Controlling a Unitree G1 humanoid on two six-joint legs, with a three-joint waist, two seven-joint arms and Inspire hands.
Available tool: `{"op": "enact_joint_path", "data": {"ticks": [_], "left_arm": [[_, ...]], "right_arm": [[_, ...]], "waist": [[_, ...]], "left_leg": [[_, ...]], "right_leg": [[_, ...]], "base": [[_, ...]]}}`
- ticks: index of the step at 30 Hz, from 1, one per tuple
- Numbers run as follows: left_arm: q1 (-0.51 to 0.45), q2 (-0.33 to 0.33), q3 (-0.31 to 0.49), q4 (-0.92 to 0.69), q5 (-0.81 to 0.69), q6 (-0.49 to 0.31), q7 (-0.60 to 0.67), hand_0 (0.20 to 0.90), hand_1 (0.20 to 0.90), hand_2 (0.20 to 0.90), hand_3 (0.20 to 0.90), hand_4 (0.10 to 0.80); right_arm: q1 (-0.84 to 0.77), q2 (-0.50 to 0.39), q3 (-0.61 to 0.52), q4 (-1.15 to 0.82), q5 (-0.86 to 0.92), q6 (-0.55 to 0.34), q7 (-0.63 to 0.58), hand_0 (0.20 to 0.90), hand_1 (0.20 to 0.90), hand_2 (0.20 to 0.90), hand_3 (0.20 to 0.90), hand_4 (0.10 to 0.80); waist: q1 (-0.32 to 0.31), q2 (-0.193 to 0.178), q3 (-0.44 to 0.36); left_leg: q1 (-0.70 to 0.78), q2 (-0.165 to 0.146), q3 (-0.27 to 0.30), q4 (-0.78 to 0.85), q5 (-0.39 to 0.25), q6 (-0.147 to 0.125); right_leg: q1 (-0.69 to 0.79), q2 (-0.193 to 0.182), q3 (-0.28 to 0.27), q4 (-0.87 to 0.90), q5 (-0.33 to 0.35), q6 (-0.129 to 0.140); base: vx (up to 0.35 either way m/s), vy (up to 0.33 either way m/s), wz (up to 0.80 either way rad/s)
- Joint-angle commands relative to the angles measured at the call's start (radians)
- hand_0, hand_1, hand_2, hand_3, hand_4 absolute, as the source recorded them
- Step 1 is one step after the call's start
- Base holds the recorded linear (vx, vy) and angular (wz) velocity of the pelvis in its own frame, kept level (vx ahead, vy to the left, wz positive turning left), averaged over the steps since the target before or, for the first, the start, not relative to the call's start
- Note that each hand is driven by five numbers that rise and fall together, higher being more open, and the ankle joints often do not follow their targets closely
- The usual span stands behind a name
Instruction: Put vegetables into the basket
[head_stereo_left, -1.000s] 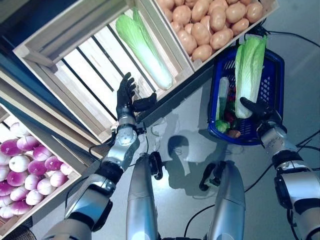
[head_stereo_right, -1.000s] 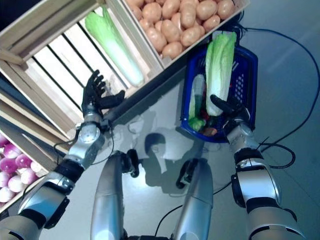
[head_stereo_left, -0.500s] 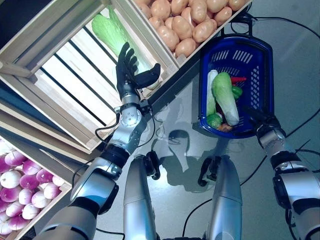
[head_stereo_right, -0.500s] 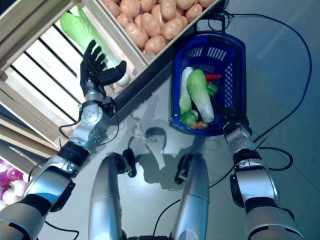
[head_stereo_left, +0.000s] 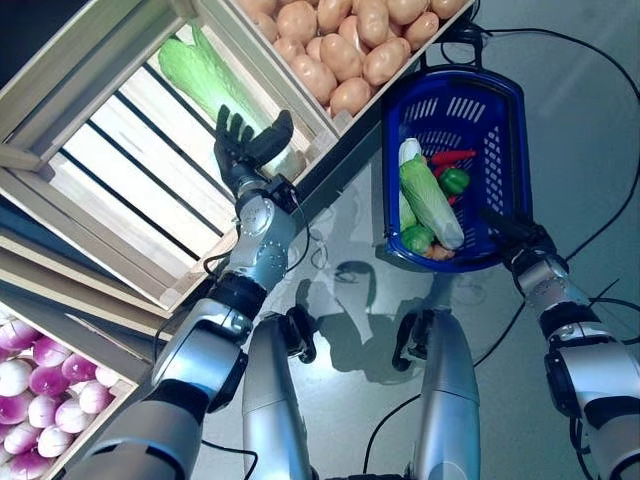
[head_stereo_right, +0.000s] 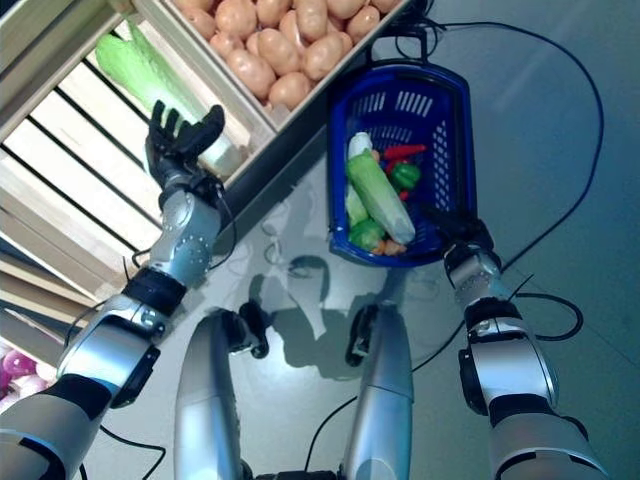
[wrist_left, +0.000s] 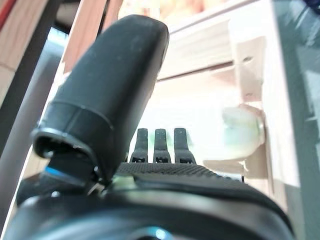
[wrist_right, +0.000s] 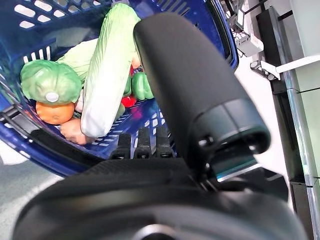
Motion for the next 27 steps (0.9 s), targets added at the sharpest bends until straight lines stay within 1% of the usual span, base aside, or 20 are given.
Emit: {"op": "enact_joint_path", "data": {"ticks": [1, 2, 3, 4, 5, 6, 7, 8, 10, 11, 13, 14, 15, 16, 19, 20, 22, 24, 27], "left_arm": [[-0.197, 0.043, 0.006, -0.001, 0.192, -0.131, 0.093, 0.900, 0.900, 0.900, 0.900, 0.800], [-0.205, 0.047, 0.002, -0.001, 0.243, -0.132, 0.107, 0.900, 0.900, 0.900, 0.900, 0.800], [-0.213, 0.056, -0.006, -0.002, 0.340, -0.127, 0.129, 0.900, 0.900, 0.900, 0.900, 0.800], [-0.217, 0.064, -0.017, -0.006, 0.401, -0.110, 0.148, 0.900, 0.900, 0.900, 0.900, 0.800], [-0.217, 0.067, -0.020, -0.009, 0.413, -0.107, 0.155, 0.900, 0.900, 0.900, 0.900, 0.800], [-0.218, 0.076, -0.027, -0.009, 0.443, -0.084, 0.166, 0.900, 0.900, 0.900, 0.900, 0.800], [-0.212, 0.089, -0.032, -0.005, 0.433, -0.057, 0.183, 0.900, 0.900, 0.900, 0.900, 0.800], [-0.209, 0.093, -0.030, 0.000, 0.425, -0.052, 0.191, 0.900, 0.900, 0.900, 0.900, 0.800], [-0.209, 0.109, -0.019, 0.023, 0.455, -0.071, 0.230, 0.900, 0.900, 0.900, 0.900, 0.800], [-0.210, 0.115, -0.017, 0.029, 0.488, -0.086, 0.246, 0.900, 0.900, 0.900, 0.900, 0.800], [-0.210, 0.126, -0.018, 0.026, 0.600, -0.088, 0.282, 0.900, 0.900, 0.900, 0.900, 0.800], [-0.214, 0.136, -0.026, 0.022, 0.665, -0.072, 0.295, 0.900, 0.900, 0.900, 0.900, 0.800], [-0.214, 0.139, -0.029, 0.020, 0.676, -0.071, 0.297, 0.900, 0.900, 0.900, 0.900, 0.800], [-0.217, 0.149, -0.036, 0.021, 0.723, -0.058, 0.300, 0.900, 0.900, 0.900, 0.900, 0.800], [-0.227, 0.198, -0.066, 0.033, 0.861, -0.027, 0.273, 0.900, 0.900, 0.900, 0.900, 0.800], [-0.226, 0.228, -0.084, 0.042, 0.928, -0.023, 0.253, 0.900, 0.900, 0.900, 0.900, 0.800], [-0.214, 0.261, -0.093, 0.046, 0.969, -0.008, 0.247, 0.900, 0.900, 0.900, 0.900, 0.800], [-0.185, 0.310, -0.103, 0.055, 0.992, 0.006, 0.242, 0.900, 0.900, 0.900, 0.900, 0.800], [-0.130, 0.370, -0.088, 0.068, 1.036, 0.010, 0.228, 0.900, 0.900, 0.900, 0.900, 0.800]], "right_arm": [[-0.003, 0.001, 0.005, -0.020, 0.015, -0.061, 0.045, 0.900, 0.900, 0.900, 0.900, 0.800], [0.004, 0.001, 0.005, -0.019, 0.015, -0.064, 0.051, 0.900, 0.900, 0.900, 0.900, 0.800], [0.018, 0.004, 0.007, -0.021, 0.015, -0.069, 0.055, 0.900, 0.900, 0.900, 0.900, 0.800], [0.029, 0.000, 0.008, -0.022, 0.020, -0.067, 0.061, 0.900, 0.900, 0.900, 0.900, 0.800], [0.033, -0.002, 0.008, -0.022, 0.021, -0.067, 0.064, 0.900, 0.900, 0.900, 0.900, 0.800], [0.046, -0.005, 0.008, -0.020, 0.023, -0.068, 0.069, 0.900, 0.900, 0.900, 0.900, 0.800], [0.068, -0.009, 0.006, -0.013, 0.030, -0.076, 0.076, 0.900, 0.900, 0.900, 0.900, 0.800], [0.078, -0.008, 0.003, -0.008, 0.029, -0.080, 0.080, 0.900, 0.900, 0.900, 0.900, 0.800], [0.094, -0.013, -0.006, 0.002, 0.029, -0.075, 0.091, 0.900, 0.900, 0.900, 0.900, 0.800], [0.104, -0.008, -0.006, 0.006, 0.031, -0.080, 0.094, 0.900, 0.900, 0.900, 0.900, 0.800], [0.123, -0.001, -0.004, 0.005, 0.033, -0.090, 0.101, 0.900, 0.900, 0.900, 0.900, 0.800], [0.131, -0.003, -0.004, 0.004, 0.038, -0.091, 0.108, 0.900, 0.900, 0.900, 0.900, 0.800], [0.134, -0.003, -0.004, 0.004, 0.038, -0.092, 0.112, 0.900, 0.900, 0.900, 0.900, 0.800], [0.139, -0.004, -0.005, 0.006, 0.038, -0.094, 0.123, 0.900, 0.900, 0.900, 0.900, 0.800], [0.159, -0.013, -0.005, 0.013, 0.030, -0.105, 0.161, 0.900, 0.900, 0.900, 0.900, 0.800], [0.170, -0.016, -0.004, 0.016, 0.035, -0.113, 0.176, 0.900, 0.900, 0.900, 0.900, 0.800], [0.189, -0.017, -0.005, 0.019, 0.038, -0.120, 0.193, 0.900, 0.900, 0.900, 0.900, 0.800], [0.219, -0.018, -0.008, 0.020, 0.043, -0.128, 0.209, 0.900, 0.900, 0.900, 0.900, 0.800], [0.255, -0.016, -0.018, 0.019, 0.050, -0.137, 0.222, 0.900, 0.900, 0.900, 0.900, 0.800]], "waist": [[-0.021, -0.030, -0.003], [-0.022, -0.031, -0.003], [-0.023, -0.033, -0.003], [-0.024, -0.034, -0.003], [-0.024, -0.034, -0.003], [-0.024, -0.035, -0.003], [-0.023, -0.035, -0.003], [-0.024, -0.035, -0.003], [-0.025, -0.038, -0.003], [-0.025, -0.039, -0.003], [-0.025, -0.040, -0.003], [-0.024, -0.040, -0.003], [-0.023, -0.040, -0.003], [-0.022, -0.040, -0.003], [-0.019, -0.039, -0.003], [-0.017, -0.038, -0.003], [-0.015, -0.036, -0.003], [-0.011, -0.032, -0.003], [-0.006, -0.023, -0.003]], "left_leg": [[0.099, 0.004, 0.003, 0.006, -0.141, -0.023], [0.099, 0.006, 0.003, 0.005, -0.141, -0.022], [0.097, 0.008, 0.003, 0.006, -0.141, -0.023], [0.096, 0.010, 0.003, 0.007, -0.141, -0.022], [0.096, 0.011, 0.003, 0.007, -0.141, -0.022], [0.096, 0.012, 0.002, 0.008, -0.140, -0.023], [0.099, 0.014, 0.001, 0.008, -0.141, -0.022], [0.099, 0.014, 0.000, 0.009, -0.141, -0.021], [0.098, 0.017, -0.001, 0.014, -0.145, -0.021], [0.094, 0.019, -0.002, 0.019, -0.147, -0.020], [0.088, 0.022, -0.004, 0.029, -0.151, -0.019], [0.085, 0.023, -0.005, 0.032, -0.153, -0.019], [0.084, 0.023, -0.005, 0.033, -0.153, -0.019], [0.083, 0.024, -0.006, 0.036, -0.154, -0.018], [0.084, 0.026, -0.008, 0.041, -0.158, -0.019], [0.083, 0.029, -0.009, 0.046, -0.160, -0.019], [0.083, 0.029, -0.010, 0.047, -0.162, -0.019], [0.086, 0.030, -0.010, 0.047, -0.163, -0.017], [0.092, 0.028, -0.012, 0.036, -0.160, -0.019]], "right_leg": [[0.050, 0.015, 0.018, -0.135, 0.123, 0.020], [0.051, 0.016, 0.018, -0.138, 0.125, 0.020], [0.050, 0.017, 0.017, -0.140, 0.126, 0.020], [0.049, 0.017, 0.016, -0.141, 0.127, 0.019], [0.049, 0.017, 0.016, -0.141, 0.127, 0.019], [0.049, 0.018, 0.016, -0.141, 0.127, 0.018], [0.051, 0.018, 0.016, -0.142, 0.127, 0.016], [0.052, 0.018, 0.015, -0.141, 0.126, 0.017], [0.051, 0.017, 0.016, -0.138, 0.123, 0.018], [0.048, 0.015, 0.016, -0.134, 0.121, 0.016], [0.043, 0.014, 0.016, -0.130, 0.119, 0.015], [0.041, 0.014, 0.015, -0.128, 0.118, 0.013], [0.040, 0.014, 0.015, -0.127, 0.118, 0.013], [0.040, 0.014, 0.015, -0.126, 0.117, 0.012], [0.039, 0.013, 0.014, -0.123, 0.115, 0.010], [0.039, 0.012, 0.013, -0.121, 0.113, 0.008], [0.037, 0.012, 0.012, -0.118, 0.112, 0.006], [0.039, 0.012, 0.012, -0.120, 0.111, 0.005], [0.040, 0.013, 0.016, -0.124, 0.111, 0.005]], "base": [[0.028, -0.052, -0.02], [0.029, -0.061, -0.01], [0.023, -0.056, -0.01], [0.019, -0.046, -0.01], [0.019, -0.034, -0.02], [0.036, -0.038, -0.03], [0.042, -0.041, -0.03], [0.044, -0.041, -0.02], [0.030, -0.035, -0.02], [0.022, -0.035, -0.02], [0.021, -0.039, -0.03], [0.017, -0.034, -0.02], [0.021, -0.033, -0.01], [0.000, 0.000, 0.00], [0.037, -0.033, -0.01], [0.040, -0.022, -0.01], [0.036, -0.005, -0.01], [0.041, 0.010, -0.01], [0.025, 0.014, -0.01]]}}
